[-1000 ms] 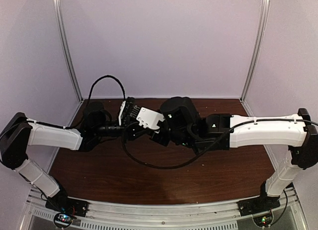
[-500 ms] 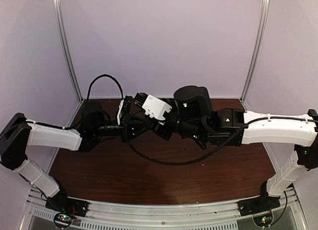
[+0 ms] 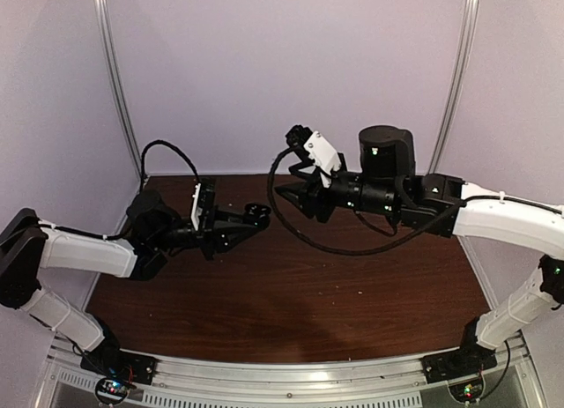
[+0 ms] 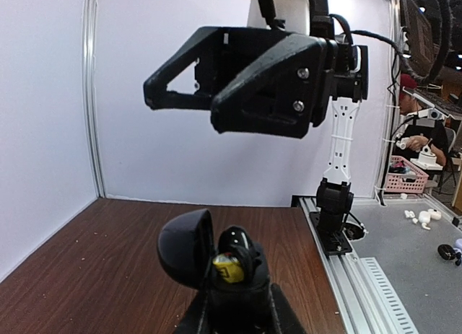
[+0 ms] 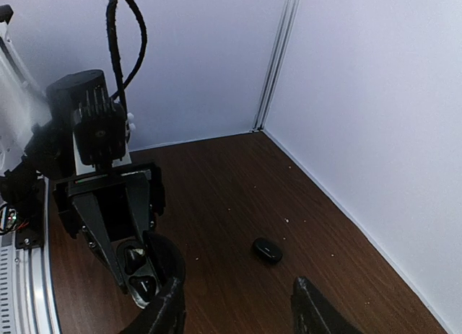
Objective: Insert the wireless bluetooth earbuds into the charging case
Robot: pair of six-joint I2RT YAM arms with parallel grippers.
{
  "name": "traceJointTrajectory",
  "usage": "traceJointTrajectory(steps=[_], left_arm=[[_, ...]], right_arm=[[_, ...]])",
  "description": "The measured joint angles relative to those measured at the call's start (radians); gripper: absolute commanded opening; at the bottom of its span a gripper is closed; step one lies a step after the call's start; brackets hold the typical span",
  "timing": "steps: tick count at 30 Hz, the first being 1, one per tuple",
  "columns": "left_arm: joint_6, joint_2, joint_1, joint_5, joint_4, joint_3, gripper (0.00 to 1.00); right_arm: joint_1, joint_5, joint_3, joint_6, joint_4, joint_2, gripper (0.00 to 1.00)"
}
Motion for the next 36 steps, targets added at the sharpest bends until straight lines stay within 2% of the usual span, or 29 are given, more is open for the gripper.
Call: traceJointTrajectory(steps=[7, 14, 24, 36], left_arm=[[0.142, -0.085, -0.026, -0.004, -0.103, 0.002, 0.00], [0.279, -0.116, -0.082, -0.027, -0.233, 0.036, 0.00], [0.412, -0.128, -0.132, -0.092, -0.371, 0.085, 0.00], [0.431, -0.114, -0.138, -0.117, -0.412, 0.120, 0.00]], right_arm=[[-0.084, -0.200, -0.040, 0.089, 0.013, -0.022, 0.52], [-0.150, -0.296, -0.039, 0.134, 0.025, -0.017, 0.52], [-0.135, -0.420, -0.032, 0.095, 0.014, 0.021, 0.53], [-0.096, -0.473, -0.032, 0.023, -0.029, 0.021, 0.53]])
